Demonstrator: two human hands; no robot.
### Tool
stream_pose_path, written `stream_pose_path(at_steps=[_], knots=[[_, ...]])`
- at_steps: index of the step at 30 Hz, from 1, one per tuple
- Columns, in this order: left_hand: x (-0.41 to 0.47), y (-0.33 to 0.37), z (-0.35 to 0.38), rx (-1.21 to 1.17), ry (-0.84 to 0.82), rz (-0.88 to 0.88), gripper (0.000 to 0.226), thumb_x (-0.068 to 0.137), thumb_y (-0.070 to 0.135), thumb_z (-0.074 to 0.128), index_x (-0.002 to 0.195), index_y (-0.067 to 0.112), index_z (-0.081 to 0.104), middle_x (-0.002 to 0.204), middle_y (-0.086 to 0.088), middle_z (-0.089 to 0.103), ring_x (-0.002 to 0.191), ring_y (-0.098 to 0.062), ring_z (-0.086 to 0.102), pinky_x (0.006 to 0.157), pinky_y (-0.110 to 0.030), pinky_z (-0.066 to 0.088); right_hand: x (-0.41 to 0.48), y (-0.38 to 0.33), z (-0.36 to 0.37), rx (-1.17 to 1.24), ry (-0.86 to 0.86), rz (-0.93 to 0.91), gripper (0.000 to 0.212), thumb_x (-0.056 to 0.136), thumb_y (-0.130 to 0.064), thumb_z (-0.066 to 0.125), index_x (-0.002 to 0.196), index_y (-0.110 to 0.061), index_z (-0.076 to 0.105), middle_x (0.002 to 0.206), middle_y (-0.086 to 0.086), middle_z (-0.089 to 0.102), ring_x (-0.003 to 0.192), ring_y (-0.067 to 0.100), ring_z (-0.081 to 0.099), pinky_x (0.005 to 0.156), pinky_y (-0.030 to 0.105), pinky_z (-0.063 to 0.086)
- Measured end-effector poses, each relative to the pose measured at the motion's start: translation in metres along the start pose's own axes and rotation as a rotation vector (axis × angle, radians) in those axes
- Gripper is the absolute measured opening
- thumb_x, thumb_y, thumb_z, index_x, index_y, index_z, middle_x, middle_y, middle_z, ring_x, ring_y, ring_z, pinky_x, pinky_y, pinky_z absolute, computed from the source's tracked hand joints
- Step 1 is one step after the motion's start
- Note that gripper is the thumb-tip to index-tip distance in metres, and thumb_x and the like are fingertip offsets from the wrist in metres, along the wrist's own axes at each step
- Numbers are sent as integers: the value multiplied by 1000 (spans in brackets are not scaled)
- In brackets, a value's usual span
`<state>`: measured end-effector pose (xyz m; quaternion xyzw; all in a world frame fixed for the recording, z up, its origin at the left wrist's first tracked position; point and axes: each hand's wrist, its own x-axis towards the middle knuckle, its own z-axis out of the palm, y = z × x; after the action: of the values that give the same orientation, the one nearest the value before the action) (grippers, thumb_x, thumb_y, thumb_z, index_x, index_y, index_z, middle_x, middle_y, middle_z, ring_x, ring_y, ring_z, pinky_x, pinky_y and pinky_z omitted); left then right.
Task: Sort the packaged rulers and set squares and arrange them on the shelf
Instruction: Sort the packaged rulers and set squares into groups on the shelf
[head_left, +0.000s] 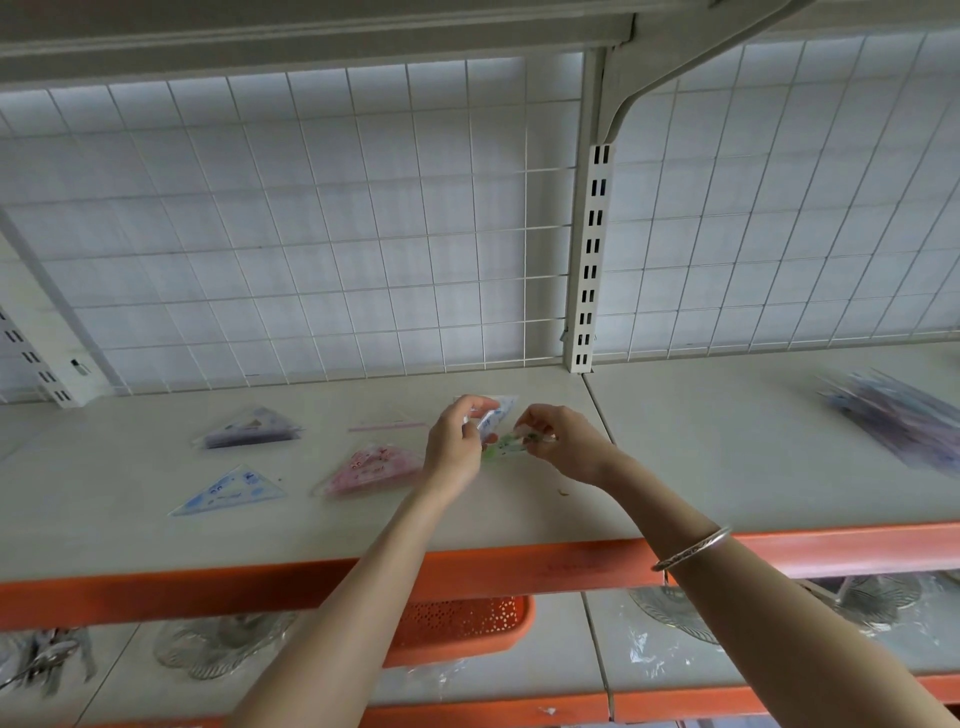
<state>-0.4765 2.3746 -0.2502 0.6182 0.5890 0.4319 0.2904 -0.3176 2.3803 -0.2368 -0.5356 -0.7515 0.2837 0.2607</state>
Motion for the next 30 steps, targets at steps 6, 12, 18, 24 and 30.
stream_pose_path(at_steps=[6, 12, 18, 24, 30], knots=[[8, 5, -20, -152, 95, 3, 50, 95, -6, 33, 131, 26, 44, 118, -4, 52, 80, -15, 65, 79, -43, 57, 9, 1, 1, 99, 78, 75, 22, 89, 1, 53, 108, -9, 54, 82, 6, 62, 78, 20, 55, 55, 19, 40], [22, 4, -54, -160, 159, -37, 50, 95, -8, 30, 133, 22, 42, 123, -7, 45, 100, -28, 64, 58, -12, 53, 24, -5, 12, -137, 97, 48, 25, 89, -4, 54, 112, -8, 62, 100, 11, 61, 83, 19, 52, 61, 16, 39], [31, 1, -77, -76, 152, -41, 47, 97, -5, 31, 134, 22, 41, 123, -8, 49, 90, -27, 66, 52, -8, 46, 40, -13, 27, -273, 160, 79, 22, 86, -1, 55, 104, 0, 69, 111, 17, 57, 99, 31, 58, 81, 30, 47], [36, -7, -91, -17, 140, -60, 47, 96, -1, 34, 133, 25, 42, 121, -6, 50, 98, -28, 61, 58, -16, 47, 53, -21, 35, -283, 190, 183, 23, 83, -1, 59, 104, -6, 66, 110, 13, 63, 102, 29, 58, 79, 29, 44], [36, -11, -97, 42, 104, -49, 45, 98, 3, 36, 136, 26, 41, 116, 0, 47, 98, -24, 50, 73, -28, 43, 60, -24, 33, -255, 193, 286, 14, 80, -3, 64, 94, -2, 68, 97, 15, 68, 89, 32, 64, 77, 32, 54]])
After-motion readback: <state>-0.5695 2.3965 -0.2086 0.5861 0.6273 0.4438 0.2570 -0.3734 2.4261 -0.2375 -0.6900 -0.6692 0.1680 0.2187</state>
